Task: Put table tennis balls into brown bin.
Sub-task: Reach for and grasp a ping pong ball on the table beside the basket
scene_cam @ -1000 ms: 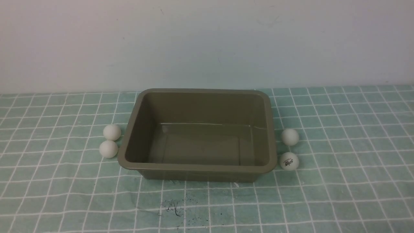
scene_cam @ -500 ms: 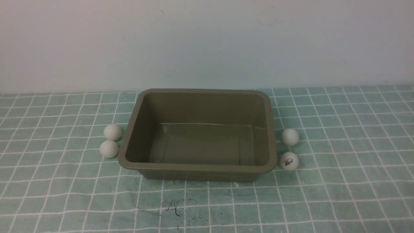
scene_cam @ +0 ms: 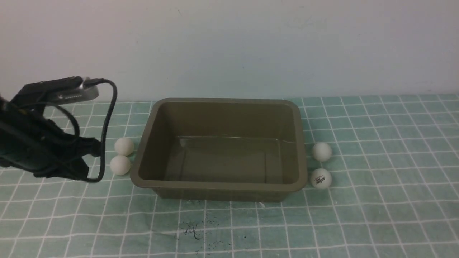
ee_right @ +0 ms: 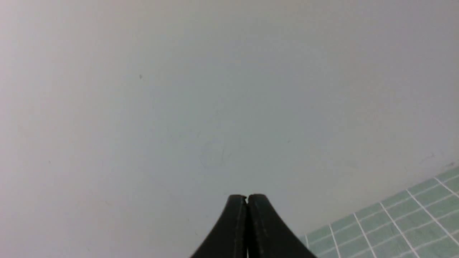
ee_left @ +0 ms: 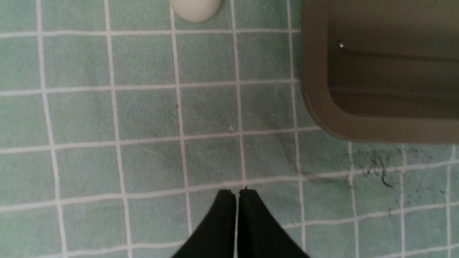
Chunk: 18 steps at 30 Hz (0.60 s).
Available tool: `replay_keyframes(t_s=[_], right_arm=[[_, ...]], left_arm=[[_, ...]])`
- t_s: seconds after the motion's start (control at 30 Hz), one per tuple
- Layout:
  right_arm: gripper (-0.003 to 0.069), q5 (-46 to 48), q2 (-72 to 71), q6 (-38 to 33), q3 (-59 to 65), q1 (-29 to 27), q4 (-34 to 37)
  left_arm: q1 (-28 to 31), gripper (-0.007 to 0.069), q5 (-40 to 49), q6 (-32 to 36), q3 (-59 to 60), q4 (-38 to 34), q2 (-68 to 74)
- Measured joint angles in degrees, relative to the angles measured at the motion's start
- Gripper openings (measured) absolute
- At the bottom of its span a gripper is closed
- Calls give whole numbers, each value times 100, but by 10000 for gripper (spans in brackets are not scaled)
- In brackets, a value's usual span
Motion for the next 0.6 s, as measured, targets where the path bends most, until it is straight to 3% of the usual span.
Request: replay_keyframes(t_s=[0.07,0.13,0.4,0.5,0.6], right_arm=[[-15,-37,0,259,-42,10,107],[-15,530,6,459,-336,80,79],[-15,4428,2077,-87,-3337,831,-708],[-15,5572,3116,-592,-4152,1001,-755],[-15,5964,3842,-940,-4594,1029,-769]], left_arm=[[0,-5,0,19,-373,-5,504],[0,-5,0,20,-661,-5,877],[-19,8,-2,433,-1581,-4,2058],[-40,66,-183,707,-1704,-10,2280],[-49,172,-553,806,-1719,-36,2406]])
